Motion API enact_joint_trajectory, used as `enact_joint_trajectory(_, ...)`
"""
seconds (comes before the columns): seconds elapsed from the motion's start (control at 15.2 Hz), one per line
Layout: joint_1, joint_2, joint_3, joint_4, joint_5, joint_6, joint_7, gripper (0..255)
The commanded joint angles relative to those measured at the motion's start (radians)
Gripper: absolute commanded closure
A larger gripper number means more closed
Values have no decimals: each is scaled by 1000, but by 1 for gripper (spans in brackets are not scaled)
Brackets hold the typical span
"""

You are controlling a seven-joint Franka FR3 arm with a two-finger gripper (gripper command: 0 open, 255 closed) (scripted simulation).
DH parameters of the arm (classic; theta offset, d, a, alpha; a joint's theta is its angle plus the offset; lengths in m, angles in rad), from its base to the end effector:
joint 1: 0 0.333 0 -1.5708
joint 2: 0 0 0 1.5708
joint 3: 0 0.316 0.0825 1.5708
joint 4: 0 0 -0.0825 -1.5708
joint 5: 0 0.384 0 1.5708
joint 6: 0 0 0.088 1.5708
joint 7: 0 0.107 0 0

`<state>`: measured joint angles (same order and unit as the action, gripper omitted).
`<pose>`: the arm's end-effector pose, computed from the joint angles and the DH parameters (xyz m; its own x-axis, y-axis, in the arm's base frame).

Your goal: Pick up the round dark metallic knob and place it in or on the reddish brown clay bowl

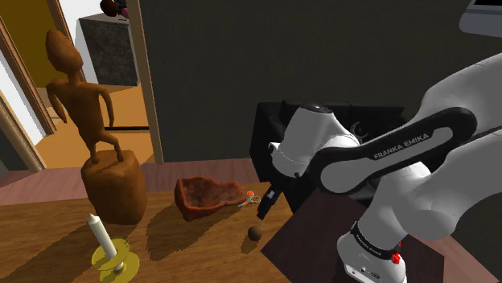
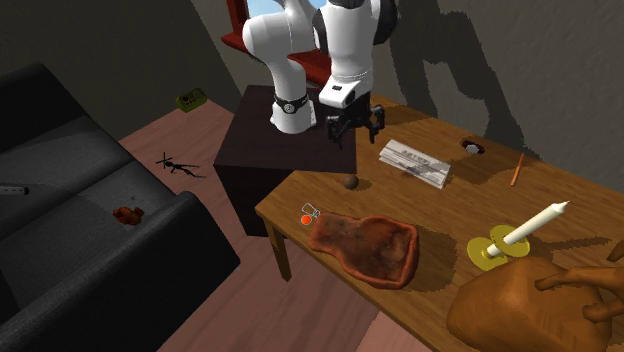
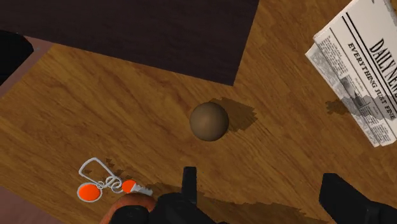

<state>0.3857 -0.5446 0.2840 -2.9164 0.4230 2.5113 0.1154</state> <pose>0.2729 0.1941 0.3280 0.9768 0.1879 0.1025 0.2024 -0.9665 -0.1579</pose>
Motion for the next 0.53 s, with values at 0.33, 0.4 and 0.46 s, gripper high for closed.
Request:
enact_joint_trajectory(0.33,-318,214,592,-38,-401,313,496,0)
enact_joint_trajectory(0.4,-465,239,754,-28,-517,342,612,0)
enact_joint_trajectory(0.46,-647,249,951,-14,-632,362,727,0)
